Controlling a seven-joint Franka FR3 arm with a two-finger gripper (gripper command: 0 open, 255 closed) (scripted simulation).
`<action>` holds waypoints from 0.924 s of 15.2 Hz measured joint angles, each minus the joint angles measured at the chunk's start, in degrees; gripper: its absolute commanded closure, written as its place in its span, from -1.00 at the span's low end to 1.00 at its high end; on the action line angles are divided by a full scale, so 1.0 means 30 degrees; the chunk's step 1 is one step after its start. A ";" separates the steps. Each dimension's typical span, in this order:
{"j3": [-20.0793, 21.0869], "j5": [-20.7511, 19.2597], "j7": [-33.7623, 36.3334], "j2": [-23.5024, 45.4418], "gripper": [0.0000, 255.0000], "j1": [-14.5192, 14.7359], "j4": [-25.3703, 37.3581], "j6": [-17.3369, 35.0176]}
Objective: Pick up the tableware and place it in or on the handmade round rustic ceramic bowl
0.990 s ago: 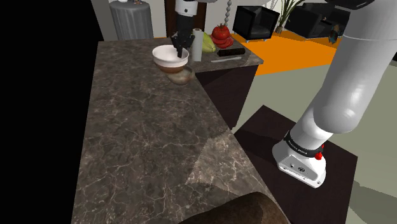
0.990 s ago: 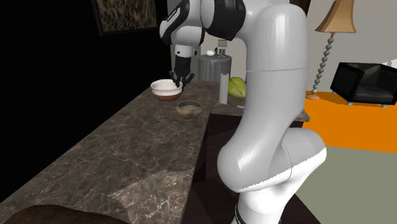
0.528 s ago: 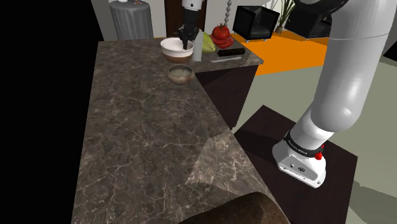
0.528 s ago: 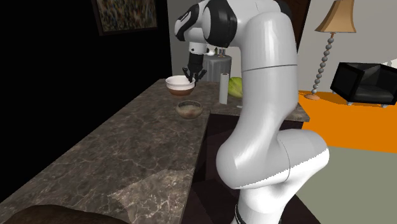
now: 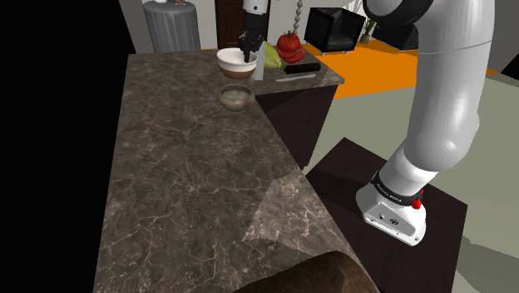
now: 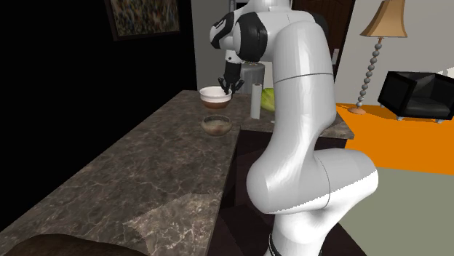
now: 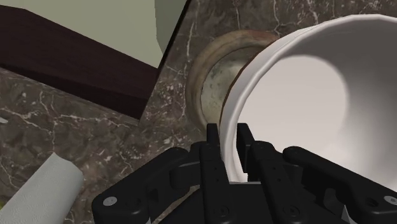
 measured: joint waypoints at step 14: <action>0.0053 0.0161 -0.0411 0.0624 1.00 0.0051 -0.2151 0.2750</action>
